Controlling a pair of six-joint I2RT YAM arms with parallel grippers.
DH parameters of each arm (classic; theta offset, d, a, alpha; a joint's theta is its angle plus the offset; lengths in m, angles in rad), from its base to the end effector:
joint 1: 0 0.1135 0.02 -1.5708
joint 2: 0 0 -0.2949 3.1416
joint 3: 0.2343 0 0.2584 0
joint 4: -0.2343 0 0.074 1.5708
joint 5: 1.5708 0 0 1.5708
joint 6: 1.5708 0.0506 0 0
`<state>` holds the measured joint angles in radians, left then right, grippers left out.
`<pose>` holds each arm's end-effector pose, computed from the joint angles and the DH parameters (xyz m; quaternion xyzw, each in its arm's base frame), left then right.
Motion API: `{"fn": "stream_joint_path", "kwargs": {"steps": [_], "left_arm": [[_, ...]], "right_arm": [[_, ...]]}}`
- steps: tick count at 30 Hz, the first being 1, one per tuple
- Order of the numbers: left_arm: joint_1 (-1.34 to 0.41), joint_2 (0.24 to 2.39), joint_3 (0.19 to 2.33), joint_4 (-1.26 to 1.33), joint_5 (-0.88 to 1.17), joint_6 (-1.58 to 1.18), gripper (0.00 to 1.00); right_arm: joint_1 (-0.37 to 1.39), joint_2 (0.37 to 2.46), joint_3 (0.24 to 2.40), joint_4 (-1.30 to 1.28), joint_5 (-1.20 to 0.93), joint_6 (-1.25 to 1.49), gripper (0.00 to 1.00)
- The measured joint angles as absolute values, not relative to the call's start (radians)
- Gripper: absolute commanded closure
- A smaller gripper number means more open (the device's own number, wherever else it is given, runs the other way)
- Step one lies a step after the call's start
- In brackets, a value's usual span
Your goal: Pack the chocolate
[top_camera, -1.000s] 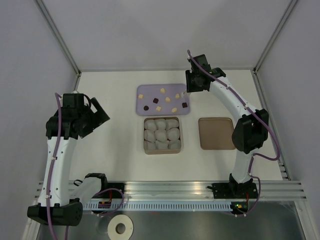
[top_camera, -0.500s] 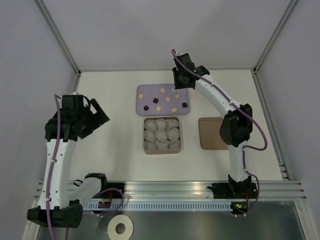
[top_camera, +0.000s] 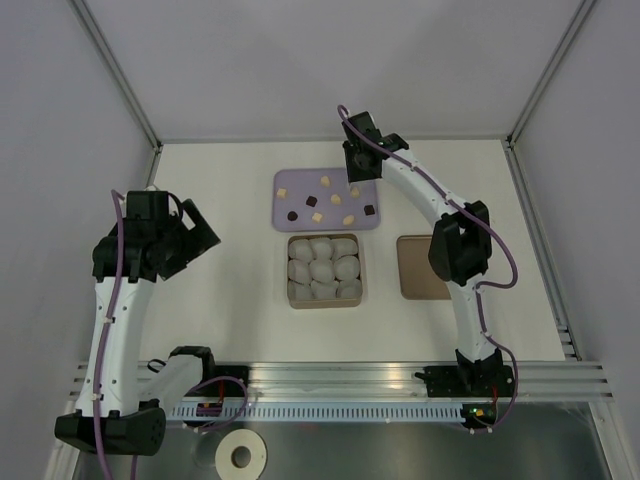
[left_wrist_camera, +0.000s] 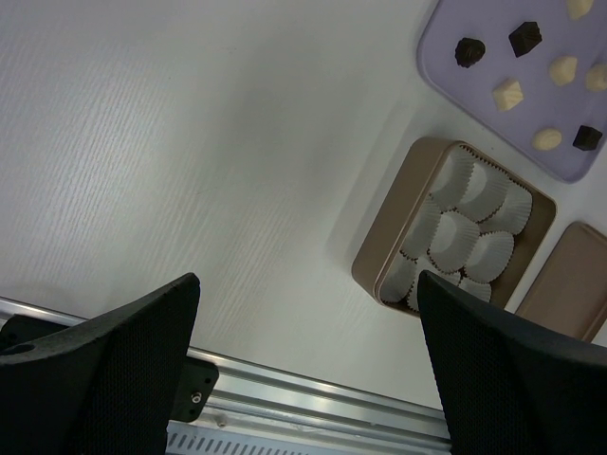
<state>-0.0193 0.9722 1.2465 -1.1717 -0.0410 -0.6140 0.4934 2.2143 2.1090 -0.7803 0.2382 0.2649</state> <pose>0.1572 -0.0010 0.3856 -0.2829 0.9003 -0.0845 0.3199 0.4734 0.2410 0.2873 -0.0670 0.9337 0.0195 0.3513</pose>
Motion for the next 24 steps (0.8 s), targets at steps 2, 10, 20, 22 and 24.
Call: {"fn": "stream_joint_path", "kwargs": {"steps": [2, 10, 20, 22, 24], "left_arm": [[-0.019, 0.973, 1.243, -1.172, -0.041, -0.614, 0.01], [-0.019, 0.975, 1.240, -1.171, -0.041, -0.614, 0.00], [-0.019, 0.976, 1.237, -1.164, -0.042, -0.614, 0.00], [-0.019, 0.976, 1.237, -1.164, -0.042, -0.614, 0.00], [-0.019, 0.977, 1.237, -1.163, -0.042, -0.614, 0.00]], "right_arm": [[0.493, 2.221, 2.111, -0.780, 0.238, 0.265, 0.61], [0.493, 2.241, 2.111, -0.780, 0.241, 0.265, 0.61], [0.493, 2.268, 2.111, -0.776, 0.245, 0.266, 0.61], [0.493, 2.272, 2.111, -0.771, 0.245, 0.267, 0.62], [0.493, 2.273, 2.111, -0.771, 0.245, 0.269, 0.63]]}}
